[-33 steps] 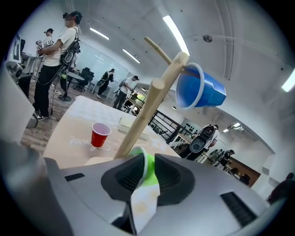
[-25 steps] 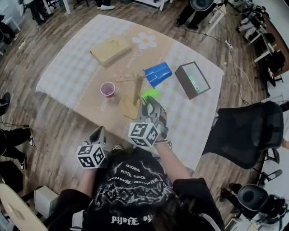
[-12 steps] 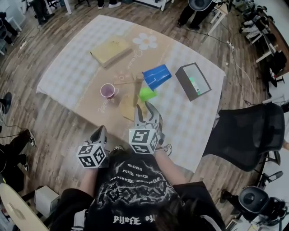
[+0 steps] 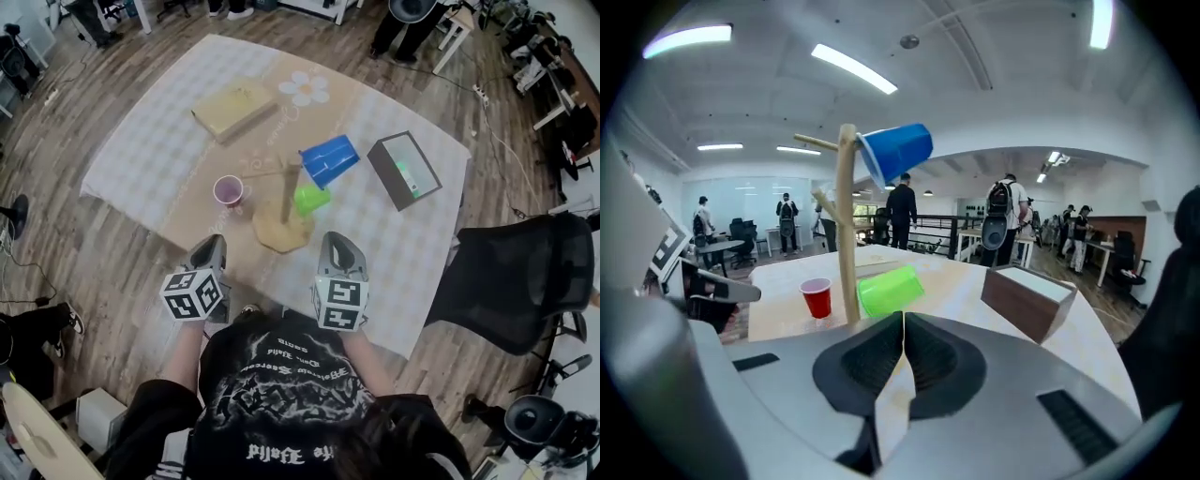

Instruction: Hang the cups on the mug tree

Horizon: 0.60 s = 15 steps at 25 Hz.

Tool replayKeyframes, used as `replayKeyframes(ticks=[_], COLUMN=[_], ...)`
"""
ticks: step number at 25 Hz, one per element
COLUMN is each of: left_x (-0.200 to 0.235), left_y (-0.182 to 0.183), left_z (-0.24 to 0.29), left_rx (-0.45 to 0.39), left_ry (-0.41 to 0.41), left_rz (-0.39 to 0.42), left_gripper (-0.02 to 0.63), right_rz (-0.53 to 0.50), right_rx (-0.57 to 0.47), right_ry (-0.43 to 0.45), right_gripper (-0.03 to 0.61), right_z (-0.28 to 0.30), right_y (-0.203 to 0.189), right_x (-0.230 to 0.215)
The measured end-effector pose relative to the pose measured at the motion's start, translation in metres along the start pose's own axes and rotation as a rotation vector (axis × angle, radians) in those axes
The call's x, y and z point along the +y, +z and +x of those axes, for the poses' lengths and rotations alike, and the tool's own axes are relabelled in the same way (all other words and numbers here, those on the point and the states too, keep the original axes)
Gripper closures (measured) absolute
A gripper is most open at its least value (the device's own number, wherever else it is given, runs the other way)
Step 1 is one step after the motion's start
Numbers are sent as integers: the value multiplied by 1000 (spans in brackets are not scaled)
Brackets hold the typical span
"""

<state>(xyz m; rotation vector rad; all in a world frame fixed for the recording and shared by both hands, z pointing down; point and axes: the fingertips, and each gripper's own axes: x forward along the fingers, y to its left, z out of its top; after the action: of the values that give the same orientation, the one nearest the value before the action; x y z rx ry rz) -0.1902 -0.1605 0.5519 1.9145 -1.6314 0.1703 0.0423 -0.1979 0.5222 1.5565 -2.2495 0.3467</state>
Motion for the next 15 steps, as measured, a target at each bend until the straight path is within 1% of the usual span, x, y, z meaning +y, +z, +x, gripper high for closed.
replayKeyframes(ticks=[1,4,5,6,7,9,10,12,14,15], left_x=[2,10,14,19,26,39,44,48,49,50], left_y=[8,32,38,42,43,43,43,45,45,45], left_z=[6,23,30,37,44,58,64,75,85,89], left_rx=[-4,-12,-5,13,45,116,138,167,201,215], left_ry=[2,20,29,41,62,112,124,108,72,63], left_rz=[-2,20,24,23,20,20,16,-18,-79,-104], left_gripper=[591,582,544,497,472,466,466,451,416,410], right_rz=[27,113,135,153,167,183,183,175,177,181], right_rx=[16,49,54,57,60,68,76,96,116,123], right_ry=[-9,-33,-45,-58,-70,-89,-96,-108,-120,-124], right_gripper=[571,571,571,571,571,571,571,571,571,571], right_z=[-2,-9,-11,-13,-16,-20,-22,-24,-26,-28], right_y=[-7,-24,-29,-33,-36,-43,-47,-55,-62,-65], right_x=[-7,-25,-30,-36,-41,-49,-52,-57,-60,-61])
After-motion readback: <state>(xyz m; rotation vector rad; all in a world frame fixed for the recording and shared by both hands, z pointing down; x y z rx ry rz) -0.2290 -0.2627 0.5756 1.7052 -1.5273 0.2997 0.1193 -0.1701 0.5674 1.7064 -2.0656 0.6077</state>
